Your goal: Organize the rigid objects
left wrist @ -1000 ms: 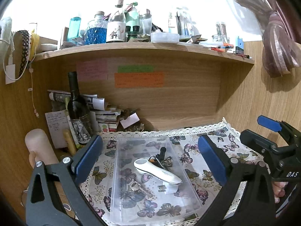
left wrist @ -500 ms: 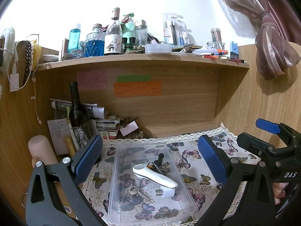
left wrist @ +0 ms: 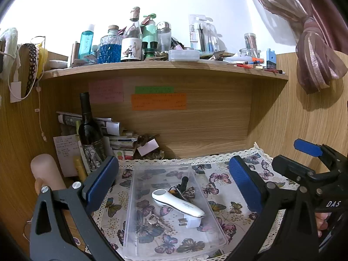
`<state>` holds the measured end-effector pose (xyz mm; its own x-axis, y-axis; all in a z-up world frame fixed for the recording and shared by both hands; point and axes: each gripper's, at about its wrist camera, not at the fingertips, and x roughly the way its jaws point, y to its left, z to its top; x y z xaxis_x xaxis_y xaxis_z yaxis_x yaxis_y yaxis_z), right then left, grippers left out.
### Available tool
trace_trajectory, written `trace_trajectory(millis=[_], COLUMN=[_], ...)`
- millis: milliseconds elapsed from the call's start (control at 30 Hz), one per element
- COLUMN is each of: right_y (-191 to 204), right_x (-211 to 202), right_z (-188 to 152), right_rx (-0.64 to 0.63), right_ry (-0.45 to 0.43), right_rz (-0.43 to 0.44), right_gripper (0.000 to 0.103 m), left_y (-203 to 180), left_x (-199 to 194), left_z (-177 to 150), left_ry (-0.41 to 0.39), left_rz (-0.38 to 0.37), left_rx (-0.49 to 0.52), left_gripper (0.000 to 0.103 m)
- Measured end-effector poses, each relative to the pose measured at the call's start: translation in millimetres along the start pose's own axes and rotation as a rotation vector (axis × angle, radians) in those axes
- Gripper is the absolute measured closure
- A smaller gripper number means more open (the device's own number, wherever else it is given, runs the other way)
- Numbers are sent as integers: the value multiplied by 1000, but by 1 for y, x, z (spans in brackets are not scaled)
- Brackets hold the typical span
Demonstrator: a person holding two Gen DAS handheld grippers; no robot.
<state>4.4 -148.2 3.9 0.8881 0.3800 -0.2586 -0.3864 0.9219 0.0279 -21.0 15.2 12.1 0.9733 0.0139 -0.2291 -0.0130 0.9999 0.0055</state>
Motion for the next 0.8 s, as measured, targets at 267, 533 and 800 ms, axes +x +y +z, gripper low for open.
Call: trace_trajectory(millis=[267,533,800], right_y=[-1,-1,-1], right_x=[1,1,1], right_z=[0,0,0], right_rx=[0,1,1], right_ry=[2,2,2], right_rz=[2,2,3], right_gripper=[0,0,0], left_y=[-2,-1,-1], left_x=[0,2,3], left_z=[-1,-2,-2], left_ry=[2,8,10], left_rz=[-9,-13,-13], left_rx=[1,-11,-11], left_gripper=[0,0,0])
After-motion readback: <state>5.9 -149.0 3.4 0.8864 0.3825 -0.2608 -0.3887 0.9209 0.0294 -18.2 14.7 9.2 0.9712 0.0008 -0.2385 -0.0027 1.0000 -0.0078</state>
